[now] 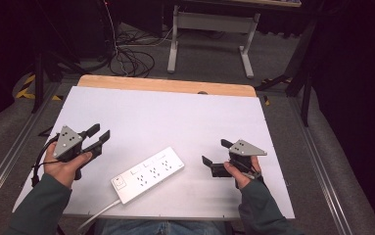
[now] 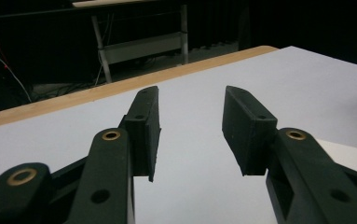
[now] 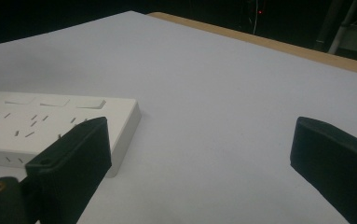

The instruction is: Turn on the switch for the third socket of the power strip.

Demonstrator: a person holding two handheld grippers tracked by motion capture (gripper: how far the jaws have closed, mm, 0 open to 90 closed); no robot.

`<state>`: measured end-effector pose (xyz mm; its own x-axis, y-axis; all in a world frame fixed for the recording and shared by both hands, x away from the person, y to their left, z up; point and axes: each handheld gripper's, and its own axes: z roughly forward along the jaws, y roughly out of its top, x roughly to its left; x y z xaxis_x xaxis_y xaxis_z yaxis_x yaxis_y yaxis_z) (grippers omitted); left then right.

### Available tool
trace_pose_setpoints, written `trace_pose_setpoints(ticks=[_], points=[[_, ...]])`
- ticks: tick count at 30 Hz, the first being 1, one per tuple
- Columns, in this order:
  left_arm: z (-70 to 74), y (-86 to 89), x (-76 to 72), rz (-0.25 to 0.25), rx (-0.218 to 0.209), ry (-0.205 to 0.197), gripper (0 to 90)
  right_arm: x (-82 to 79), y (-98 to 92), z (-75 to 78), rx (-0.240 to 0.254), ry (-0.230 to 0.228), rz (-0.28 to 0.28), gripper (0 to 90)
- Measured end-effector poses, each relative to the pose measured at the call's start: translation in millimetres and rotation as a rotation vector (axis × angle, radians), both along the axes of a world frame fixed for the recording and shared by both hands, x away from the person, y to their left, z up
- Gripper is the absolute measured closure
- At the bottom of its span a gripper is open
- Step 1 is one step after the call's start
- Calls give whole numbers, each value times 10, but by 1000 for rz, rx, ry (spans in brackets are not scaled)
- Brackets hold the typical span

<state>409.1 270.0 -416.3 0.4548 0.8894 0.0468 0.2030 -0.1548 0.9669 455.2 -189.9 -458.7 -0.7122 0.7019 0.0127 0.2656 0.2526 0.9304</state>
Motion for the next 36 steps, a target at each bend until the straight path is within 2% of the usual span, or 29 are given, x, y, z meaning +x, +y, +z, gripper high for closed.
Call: trace_pose_setpoints(ticks=[20,25,33,36], points=[[-21,259,-85,82,-10,-12,440,1,1,2,1,0,-1,58],[-38,257,-71,96,-14,1,384,2,-2,4,1,0,-1,58],[-35,269,-61,140,-47,18,229,1,-8,10,3,-3,-1,54],[-25,272,-70,149,-51,16,217,0,-6,12,6,-3,0,54]])
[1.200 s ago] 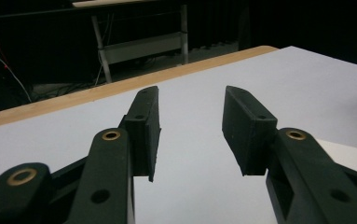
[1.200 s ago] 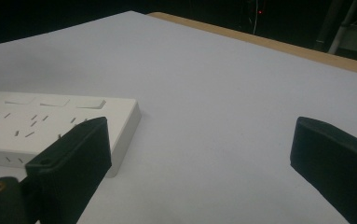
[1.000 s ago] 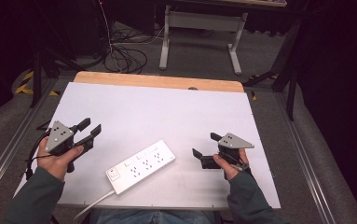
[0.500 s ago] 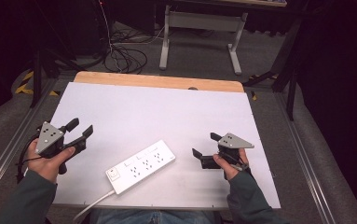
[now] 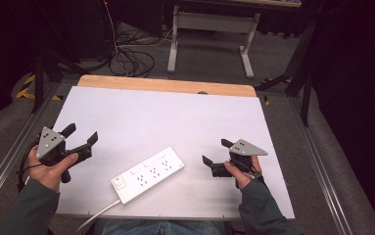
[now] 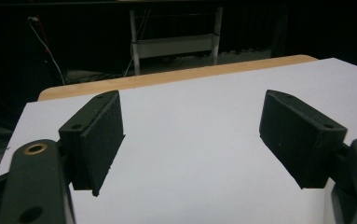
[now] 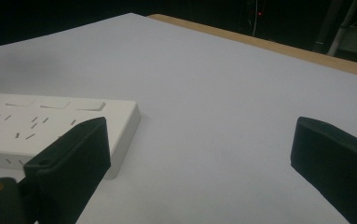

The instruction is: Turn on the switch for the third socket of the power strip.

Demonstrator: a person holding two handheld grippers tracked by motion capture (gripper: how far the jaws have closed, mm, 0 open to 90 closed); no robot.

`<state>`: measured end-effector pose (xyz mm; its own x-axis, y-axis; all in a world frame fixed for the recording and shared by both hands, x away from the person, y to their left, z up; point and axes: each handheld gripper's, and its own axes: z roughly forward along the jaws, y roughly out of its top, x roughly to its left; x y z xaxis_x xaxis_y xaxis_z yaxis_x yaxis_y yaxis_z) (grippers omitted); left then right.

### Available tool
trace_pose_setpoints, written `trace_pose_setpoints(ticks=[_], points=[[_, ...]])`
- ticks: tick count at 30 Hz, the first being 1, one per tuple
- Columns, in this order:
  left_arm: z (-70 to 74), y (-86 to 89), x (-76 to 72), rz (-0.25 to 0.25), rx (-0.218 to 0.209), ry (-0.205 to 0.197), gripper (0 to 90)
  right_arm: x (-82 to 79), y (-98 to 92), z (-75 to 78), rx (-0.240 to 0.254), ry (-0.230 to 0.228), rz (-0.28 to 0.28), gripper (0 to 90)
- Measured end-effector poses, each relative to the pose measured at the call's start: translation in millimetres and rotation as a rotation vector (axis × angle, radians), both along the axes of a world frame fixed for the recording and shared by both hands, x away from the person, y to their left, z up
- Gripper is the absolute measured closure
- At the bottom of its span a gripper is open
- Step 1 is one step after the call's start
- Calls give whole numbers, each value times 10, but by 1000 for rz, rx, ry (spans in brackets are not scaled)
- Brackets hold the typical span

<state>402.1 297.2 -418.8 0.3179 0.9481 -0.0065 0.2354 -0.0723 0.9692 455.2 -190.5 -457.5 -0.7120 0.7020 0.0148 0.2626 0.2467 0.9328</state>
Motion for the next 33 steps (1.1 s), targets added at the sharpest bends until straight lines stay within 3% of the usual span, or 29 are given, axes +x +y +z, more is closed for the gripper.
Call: trace_pose_setpoints(ticks=[10,13,16,33], points=[[7,12,2,46,9,12,135,-1,3,1,0,0,1,53],[9,27,13,53,-26,21,94,0,0,2,1,0,0,53],[4,42,9,39,-35,8,40,1,-2,3,0,0,-1,53],[-16,101,26,92,-33,21,45,7,0,0,0,-3,3,51]])
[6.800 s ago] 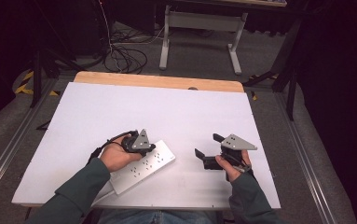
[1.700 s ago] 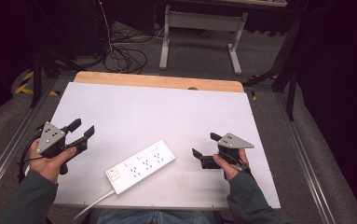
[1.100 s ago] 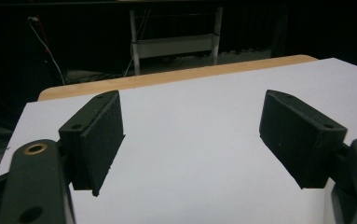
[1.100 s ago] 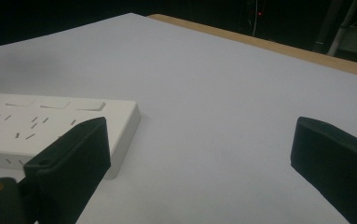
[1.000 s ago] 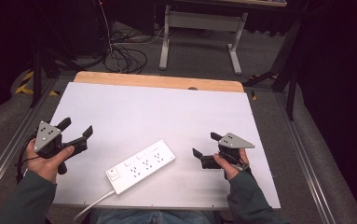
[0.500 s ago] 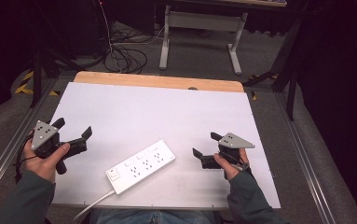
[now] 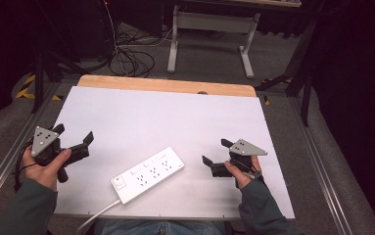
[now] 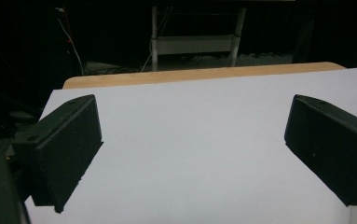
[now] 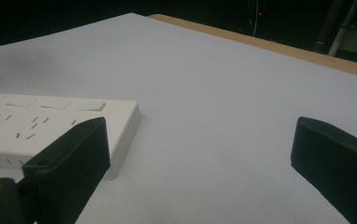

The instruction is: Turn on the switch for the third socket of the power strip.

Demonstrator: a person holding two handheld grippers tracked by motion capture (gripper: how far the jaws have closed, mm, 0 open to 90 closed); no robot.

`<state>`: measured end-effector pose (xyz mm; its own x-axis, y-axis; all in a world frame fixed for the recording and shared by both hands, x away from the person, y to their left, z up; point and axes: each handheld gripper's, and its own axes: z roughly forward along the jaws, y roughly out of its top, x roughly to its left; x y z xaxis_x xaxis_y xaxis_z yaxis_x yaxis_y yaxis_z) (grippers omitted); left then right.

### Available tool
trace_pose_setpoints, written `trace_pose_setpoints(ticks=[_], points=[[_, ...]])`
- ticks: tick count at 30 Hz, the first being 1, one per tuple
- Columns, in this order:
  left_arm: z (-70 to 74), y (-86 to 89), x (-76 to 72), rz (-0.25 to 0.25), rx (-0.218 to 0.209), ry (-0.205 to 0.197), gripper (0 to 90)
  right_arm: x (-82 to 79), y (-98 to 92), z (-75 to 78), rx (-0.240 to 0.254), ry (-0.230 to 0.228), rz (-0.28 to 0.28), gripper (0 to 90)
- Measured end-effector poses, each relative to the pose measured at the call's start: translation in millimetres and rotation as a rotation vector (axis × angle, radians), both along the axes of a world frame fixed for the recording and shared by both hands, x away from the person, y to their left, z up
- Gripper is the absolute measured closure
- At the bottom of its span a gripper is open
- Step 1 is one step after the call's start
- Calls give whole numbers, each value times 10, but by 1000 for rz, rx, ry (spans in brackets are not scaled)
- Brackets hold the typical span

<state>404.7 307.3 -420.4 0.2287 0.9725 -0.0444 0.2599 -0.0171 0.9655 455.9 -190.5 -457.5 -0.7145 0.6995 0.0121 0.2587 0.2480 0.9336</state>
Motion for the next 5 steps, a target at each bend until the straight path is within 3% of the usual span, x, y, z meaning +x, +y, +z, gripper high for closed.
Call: trace_pose_setpoints(ticks=[5], points=[[-8,1,11,4,-2,6,46,4,-3,0,-1,0,-1,51]])
